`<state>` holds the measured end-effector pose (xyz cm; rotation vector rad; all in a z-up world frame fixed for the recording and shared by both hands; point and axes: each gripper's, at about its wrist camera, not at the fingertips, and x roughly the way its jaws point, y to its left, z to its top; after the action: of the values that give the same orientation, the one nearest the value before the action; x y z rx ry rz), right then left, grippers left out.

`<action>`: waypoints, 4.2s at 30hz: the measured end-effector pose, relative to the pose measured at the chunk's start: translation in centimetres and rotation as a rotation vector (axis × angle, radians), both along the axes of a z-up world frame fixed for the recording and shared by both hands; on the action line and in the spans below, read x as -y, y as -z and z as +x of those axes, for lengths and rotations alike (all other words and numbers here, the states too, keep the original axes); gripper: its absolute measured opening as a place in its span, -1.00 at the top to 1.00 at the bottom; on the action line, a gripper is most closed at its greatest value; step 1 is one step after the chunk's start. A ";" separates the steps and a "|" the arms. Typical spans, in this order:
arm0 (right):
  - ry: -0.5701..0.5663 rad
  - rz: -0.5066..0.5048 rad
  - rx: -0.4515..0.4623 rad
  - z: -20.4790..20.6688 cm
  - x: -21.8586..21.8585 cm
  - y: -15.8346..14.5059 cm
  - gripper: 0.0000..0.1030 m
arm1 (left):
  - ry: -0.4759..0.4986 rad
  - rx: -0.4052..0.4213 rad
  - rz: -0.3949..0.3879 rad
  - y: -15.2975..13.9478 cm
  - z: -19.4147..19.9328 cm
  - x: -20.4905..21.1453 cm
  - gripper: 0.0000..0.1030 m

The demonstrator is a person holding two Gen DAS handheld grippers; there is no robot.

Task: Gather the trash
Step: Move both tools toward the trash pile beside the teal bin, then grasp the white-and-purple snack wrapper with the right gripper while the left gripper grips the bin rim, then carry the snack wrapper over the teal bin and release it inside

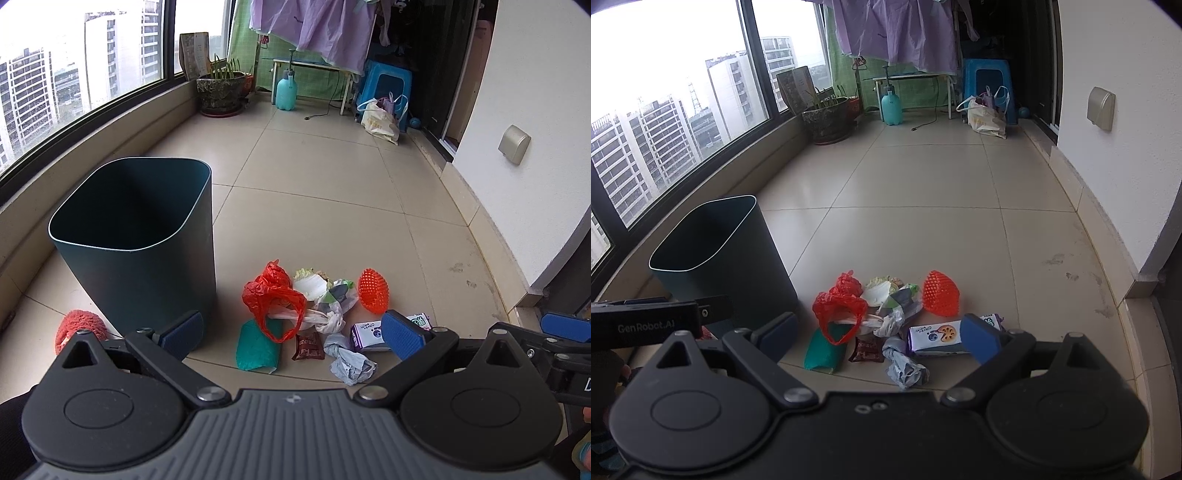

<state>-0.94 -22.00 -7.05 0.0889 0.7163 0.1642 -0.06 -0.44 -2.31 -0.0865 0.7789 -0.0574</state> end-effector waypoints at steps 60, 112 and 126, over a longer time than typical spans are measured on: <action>0.499 0.010 -0.548 25.4 10.7 22.6 -0.66 | -0.113 -0.488 0.169 26.2 18.0 -0.3 -1.00; 0.538 0.257 -0.707 26.3 9.8 26.9 0.30 | -0.560 -0.310 0.095 7.7 22.2 -27.5 0.62; 0.194 0.109 -0.491 26.8 7.7 11.1 0.44 | -0.518 -0.373 0.097 7.0 17.8 -22.5 0.75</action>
<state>25.82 -29.65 -18.17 0.3092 1.1823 -0.0079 17.74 22.11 -9.27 -0.2083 1.1089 0.5002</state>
